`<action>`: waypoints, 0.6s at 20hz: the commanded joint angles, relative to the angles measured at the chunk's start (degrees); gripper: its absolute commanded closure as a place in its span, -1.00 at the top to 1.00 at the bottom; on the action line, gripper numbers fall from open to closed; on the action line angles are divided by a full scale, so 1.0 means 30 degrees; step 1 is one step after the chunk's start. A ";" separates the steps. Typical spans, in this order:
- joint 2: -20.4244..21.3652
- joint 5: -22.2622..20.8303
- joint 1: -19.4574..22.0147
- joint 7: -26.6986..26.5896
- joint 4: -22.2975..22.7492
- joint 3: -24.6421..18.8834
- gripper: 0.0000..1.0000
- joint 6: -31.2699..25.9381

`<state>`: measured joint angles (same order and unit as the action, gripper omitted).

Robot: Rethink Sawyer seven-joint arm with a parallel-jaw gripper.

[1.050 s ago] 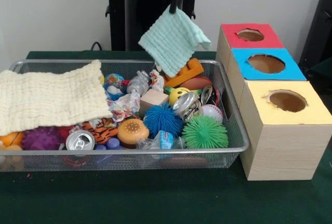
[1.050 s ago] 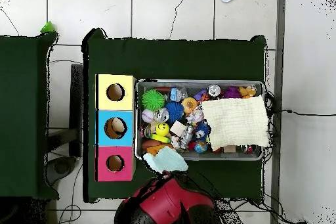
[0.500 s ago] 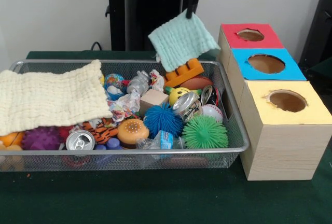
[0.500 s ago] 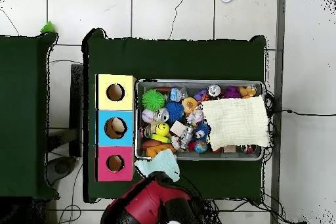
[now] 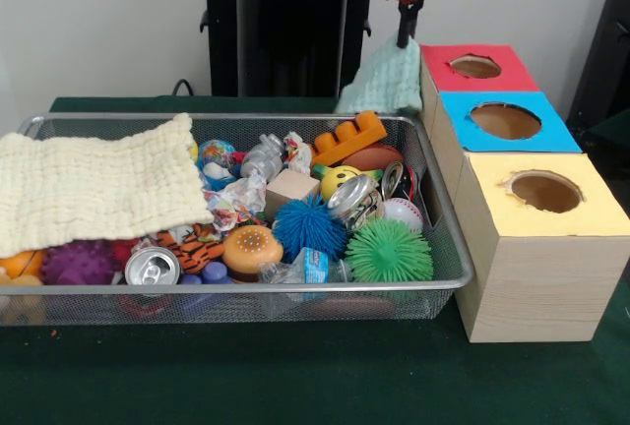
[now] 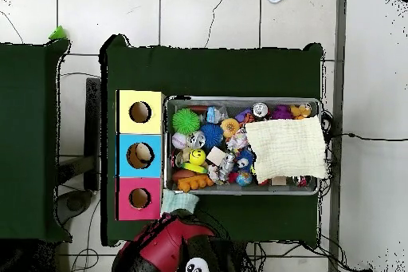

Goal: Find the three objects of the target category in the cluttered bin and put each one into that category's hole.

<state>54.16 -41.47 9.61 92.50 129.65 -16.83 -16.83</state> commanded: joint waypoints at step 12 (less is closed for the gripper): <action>0.0067 0.2668 0.3529 0.0400 -0.0632 -0.2868 -1.00 -0.0071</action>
<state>54.00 -37.79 14.81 92.50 129.69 -18.19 -15.19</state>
